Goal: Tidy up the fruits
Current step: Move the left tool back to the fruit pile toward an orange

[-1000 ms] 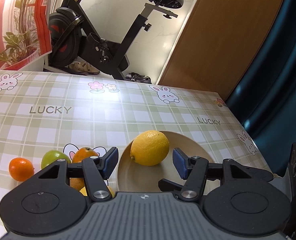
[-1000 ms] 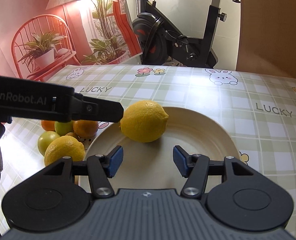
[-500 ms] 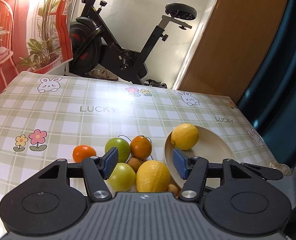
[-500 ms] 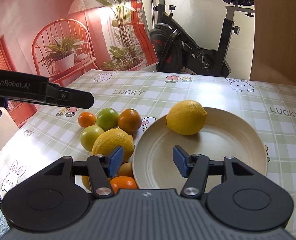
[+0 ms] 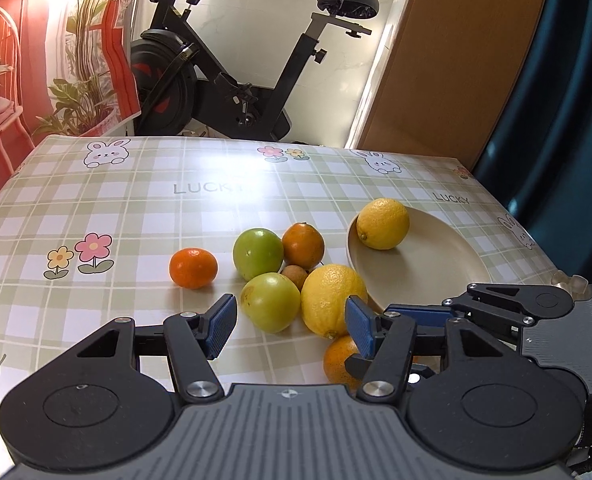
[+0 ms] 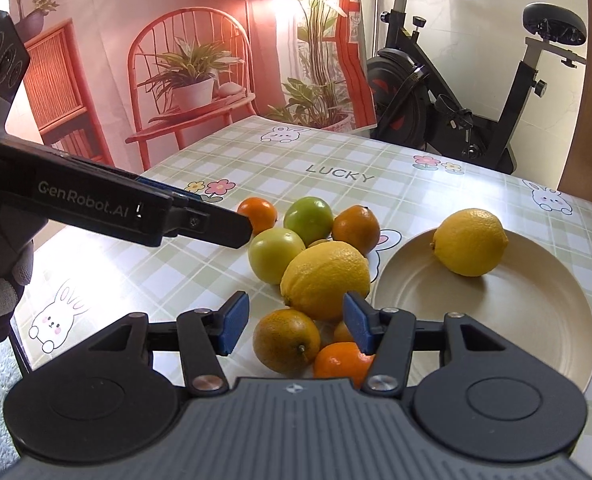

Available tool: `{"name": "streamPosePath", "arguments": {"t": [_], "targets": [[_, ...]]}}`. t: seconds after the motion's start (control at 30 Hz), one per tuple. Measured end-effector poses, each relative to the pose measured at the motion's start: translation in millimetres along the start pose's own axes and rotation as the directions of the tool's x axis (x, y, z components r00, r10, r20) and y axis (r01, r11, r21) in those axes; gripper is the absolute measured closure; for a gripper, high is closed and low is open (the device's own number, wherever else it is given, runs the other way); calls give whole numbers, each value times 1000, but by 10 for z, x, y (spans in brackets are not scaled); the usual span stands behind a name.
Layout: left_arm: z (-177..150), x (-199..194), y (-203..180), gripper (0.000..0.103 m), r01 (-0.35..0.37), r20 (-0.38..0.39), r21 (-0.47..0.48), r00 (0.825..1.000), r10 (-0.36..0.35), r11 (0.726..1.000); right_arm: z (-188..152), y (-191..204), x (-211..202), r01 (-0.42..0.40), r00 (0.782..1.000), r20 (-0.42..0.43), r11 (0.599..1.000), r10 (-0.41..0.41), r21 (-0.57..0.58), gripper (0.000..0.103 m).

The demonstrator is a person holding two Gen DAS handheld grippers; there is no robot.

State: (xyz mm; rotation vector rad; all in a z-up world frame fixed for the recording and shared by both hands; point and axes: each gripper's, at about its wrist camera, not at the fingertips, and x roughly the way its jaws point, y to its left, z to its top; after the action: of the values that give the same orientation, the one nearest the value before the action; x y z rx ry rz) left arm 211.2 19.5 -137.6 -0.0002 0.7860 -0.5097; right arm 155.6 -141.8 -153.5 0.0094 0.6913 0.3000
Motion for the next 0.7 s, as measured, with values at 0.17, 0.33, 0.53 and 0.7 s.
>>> {"name": "streamPosePath", "arguments": {"t": [0.17, 0.33, 0.53, 0.7], "targets": [[-92, 14, 64, 41, -15, -1, -20, 1000, 15, 1000, -48, 57, 152, -23, 998, -52, 999, 21, -24, 54], [-136, 47, 163, 49, 15, -17, -90, 1000, -16, 996, -75, 73, 194, -26, 998, -55, 1000, 26, -12, 55], [-241, 70, 127, 50, 54, -37, -82, 998, -57, 995, -112, 70, 137, -49, 998, -43, 999, 50, 18, 55], [-271, 122, 111, 50, 54, -54, -69, 997, -58, 996, -172, 116, 123, -57, 996, -64, 998, 58, 10, 55]]}}
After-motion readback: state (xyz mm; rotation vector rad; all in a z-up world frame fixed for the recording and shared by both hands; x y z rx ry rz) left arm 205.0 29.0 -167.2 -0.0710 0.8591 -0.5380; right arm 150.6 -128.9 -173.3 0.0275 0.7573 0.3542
